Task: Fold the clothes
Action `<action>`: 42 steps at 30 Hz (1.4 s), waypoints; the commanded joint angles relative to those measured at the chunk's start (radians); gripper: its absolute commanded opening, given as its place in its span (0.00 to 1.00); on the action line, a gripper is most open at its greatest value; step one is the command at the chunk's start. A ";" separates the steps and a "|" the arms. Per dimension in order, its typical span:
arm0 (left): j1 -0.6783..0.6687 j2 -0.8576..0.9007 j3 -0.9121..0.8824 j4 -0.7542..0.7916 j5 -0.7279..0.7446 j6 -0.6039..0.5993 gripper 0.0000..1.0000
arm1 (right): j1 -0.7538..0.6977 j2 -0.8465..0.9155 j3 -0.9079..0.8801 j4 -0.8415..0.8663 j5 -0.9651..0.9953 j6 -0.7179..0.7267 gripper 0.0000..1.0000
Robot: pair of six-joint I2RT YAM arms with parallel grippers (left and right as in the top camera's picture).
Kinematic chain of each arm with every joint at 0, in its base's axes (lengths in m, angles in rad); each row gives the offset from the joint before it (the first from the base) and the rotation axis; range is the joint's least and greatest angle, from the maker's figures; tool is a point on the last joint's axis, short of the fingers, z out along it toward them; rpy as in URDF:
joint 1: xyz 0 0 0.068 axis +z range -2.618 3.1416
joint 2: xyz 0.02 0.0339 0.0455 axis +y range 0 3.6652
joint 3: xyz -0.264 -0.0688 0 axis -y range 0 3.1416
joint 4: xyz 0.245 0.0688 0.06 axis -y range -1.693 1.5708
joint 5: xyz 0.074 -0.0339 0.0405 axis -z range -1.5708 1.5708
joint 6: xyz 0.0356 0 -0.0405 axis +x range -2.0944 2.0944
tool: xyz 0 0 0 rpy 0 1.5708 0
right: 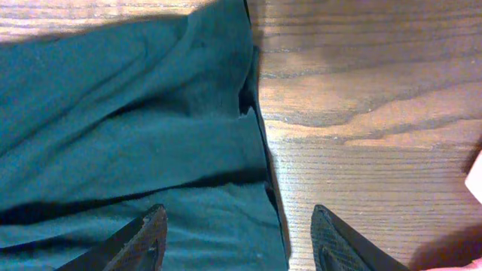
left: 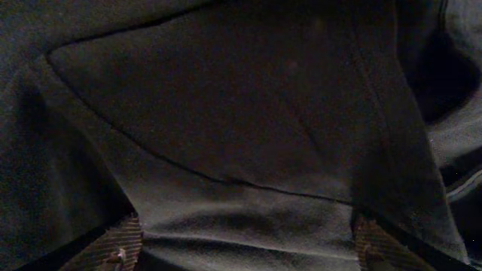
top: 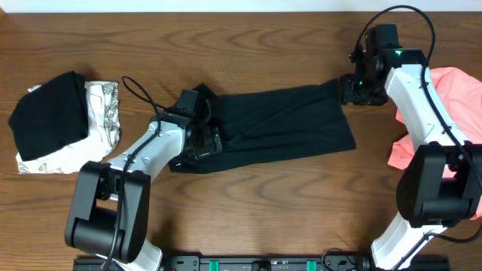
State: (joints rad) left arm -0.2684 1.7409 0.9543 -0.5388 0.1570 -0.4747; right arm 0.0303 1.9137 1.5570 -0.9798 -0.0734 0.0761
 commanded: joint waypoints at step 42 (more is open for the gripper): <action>0.016 0.047 -0.049 -0.019 -0.034 -0.009 0.91 | 0.024 0.003 -0.624 0.303 0.073 0.109 0.56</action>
State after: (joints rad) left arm -0.2684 1.7409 0.9543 -0.5385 0.1570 -0.4747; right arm 0.0650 1.8259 1.0260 -0.6147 -0.0029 0.1112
